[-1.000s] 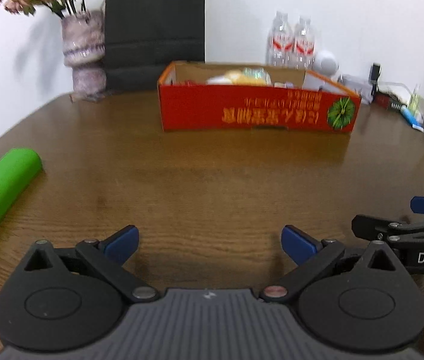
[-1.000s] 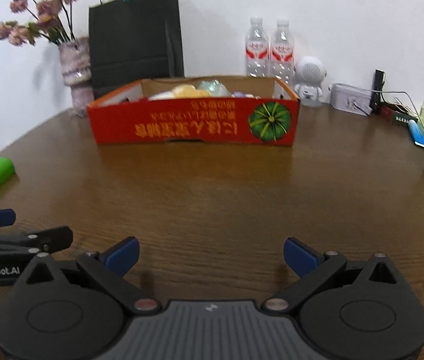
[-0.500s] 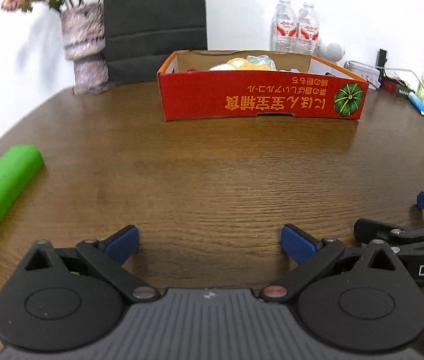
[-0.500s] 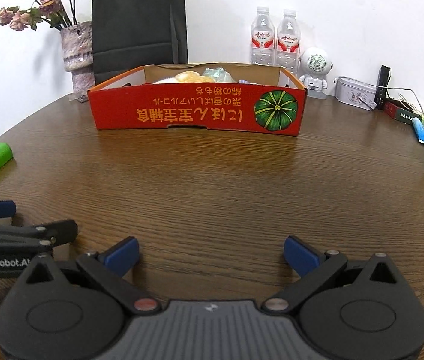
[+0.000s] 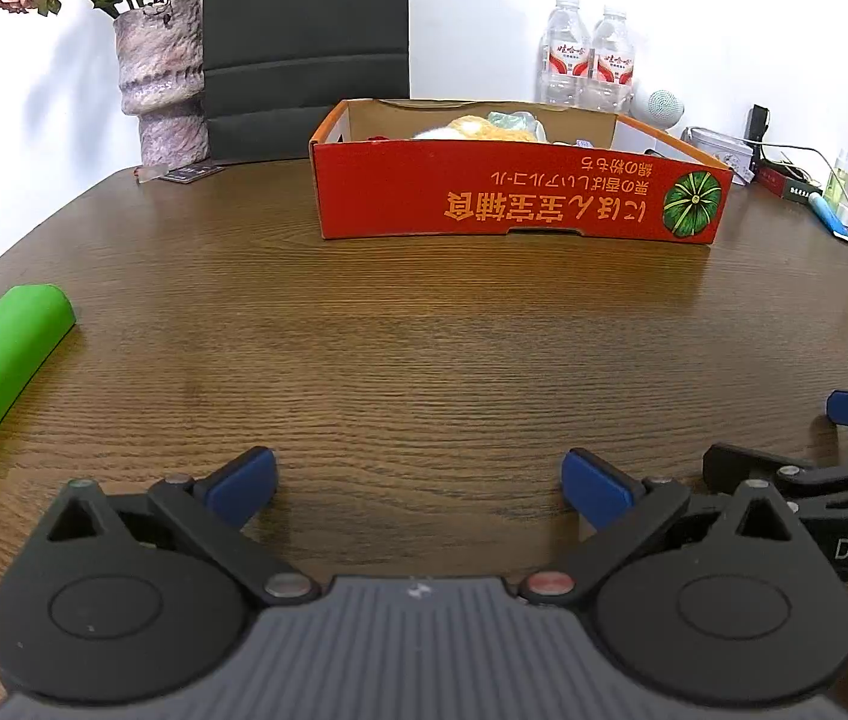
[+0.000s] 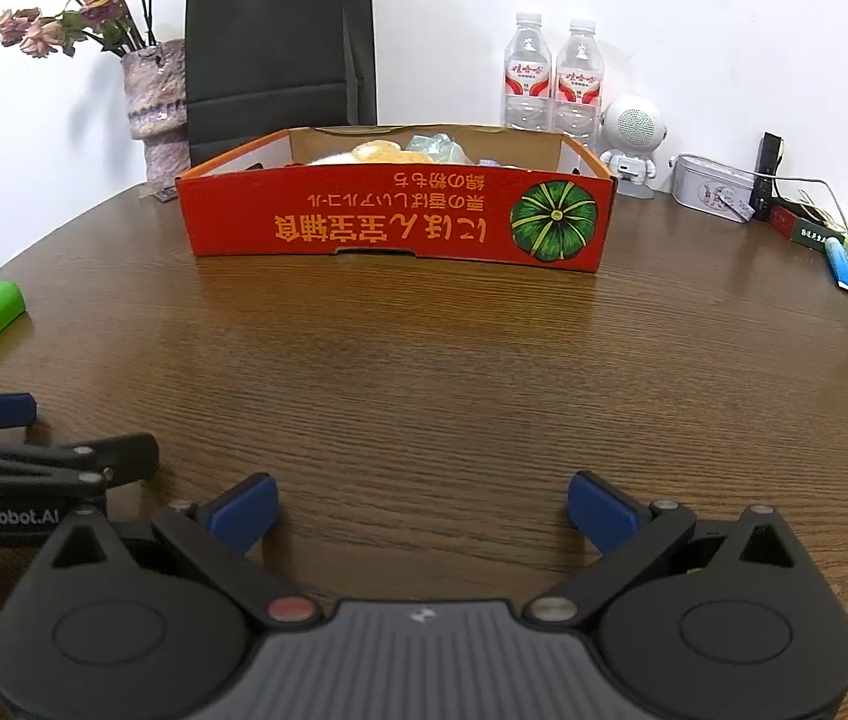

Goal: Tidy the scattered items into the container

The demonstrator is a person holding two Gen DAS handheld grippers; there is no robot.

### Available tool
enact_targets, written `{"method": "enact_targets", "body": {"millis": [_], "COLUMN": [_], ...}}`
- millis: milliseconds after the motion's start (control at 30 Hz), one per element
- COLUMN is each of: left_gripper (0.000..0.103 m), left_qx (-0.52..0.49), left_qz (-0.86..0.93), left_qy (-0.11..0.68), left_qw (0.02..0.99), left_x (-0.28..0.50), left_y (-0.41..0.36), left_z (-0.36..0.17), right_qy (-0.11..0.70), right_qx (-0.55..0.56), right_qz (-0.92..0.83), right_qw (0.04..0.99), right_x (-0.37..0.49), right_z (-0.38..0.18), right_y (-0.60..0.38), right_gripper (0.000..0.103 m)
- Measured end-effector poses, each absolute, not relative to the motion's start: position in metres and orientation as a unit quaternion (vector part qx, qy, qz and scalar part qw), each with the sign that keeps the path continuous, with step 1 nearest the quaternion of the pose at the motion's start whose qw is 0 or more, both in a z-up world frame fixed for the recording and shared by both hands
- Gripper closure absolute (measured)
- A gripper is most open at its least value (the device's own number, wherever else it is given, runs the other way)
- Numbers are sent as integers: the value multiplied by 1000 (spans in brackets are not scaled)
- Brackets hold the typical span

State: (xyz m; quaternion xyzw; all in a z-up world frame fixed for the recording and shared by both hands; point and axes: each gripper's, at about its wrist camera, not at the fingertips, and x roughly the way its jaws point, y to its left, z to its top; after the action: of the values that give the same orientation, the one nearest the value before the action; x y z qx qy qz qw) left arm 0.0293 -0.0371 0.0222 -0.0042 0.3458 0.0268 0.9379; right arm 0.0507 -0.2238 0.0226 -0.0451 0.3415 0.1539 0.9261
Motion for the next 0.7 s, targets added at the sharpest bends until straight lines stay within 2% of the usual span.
{"method": "enact_targets", "body": {"millis": [700], "left_gripper": [0], "left_qx": [-2], "left_qz": [22], "left_qy": [346], "left_qw": [938], "left_x": [30], "left_y": [-38], "left_z": [22], "right_qy": [342], "right_qx": [-44], "right_qz": [157], "right_qw": [926], "right_x": [51], "right_z": [23], "right_y": [-224], "right_gripper": [0]}}
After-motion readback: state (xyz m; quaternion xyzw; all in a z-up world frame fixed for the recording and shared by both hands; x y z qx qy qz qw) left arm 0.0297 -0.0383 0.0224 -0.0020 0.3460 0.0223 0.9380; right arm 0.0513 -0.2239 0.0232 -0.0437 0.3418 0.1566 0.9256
